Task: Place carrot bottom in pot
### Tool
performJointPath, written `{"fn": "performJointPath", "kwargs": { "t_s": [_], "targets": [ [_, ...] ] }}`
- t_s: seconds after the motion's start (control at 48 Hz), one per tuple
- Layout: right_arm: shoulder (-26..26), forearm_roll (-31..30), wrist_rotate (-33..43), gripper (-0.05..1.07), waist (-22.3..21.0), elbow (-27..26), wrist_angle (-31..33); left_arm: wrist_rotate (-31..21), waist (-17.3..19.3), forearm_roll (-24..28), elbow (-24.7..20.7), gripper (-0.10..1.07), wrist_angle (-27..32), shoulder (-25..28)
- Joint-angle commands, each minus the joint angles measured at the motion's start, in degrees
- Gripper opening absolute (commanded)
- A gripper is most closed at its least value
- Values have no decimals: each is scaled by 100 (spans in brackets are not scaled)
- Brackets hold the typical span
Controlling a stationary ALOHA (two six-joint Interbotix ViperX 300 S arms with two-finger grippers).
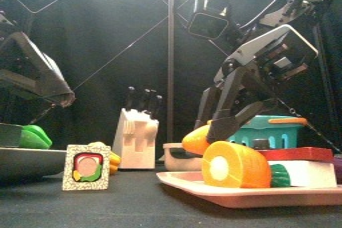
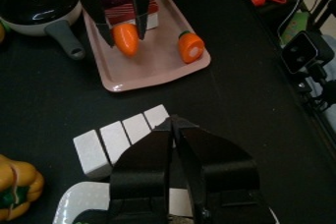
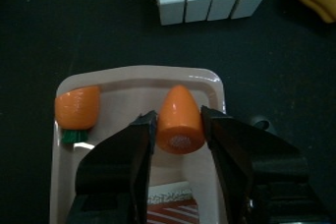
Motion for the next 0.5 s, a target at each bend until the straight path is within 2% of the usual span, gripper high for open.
{"fn": "performJointPath", "kwargs": {
  "t_s": [0.0, 0.25, 0.479],
  "targets": [
    [-211, 0, -9, 65, -9, -105, -18, -9, 18, 9, -44, 50, -53, -18],
    [-545, 0, 9, 65, -211, -114, -9, -9, 53, 9, -62, 50, -53, -18],
    [-1230, 9, 9, 65, -1028, -114, -97, -9, 79, 0, -62, 50, -53, -9]
  ]
}}
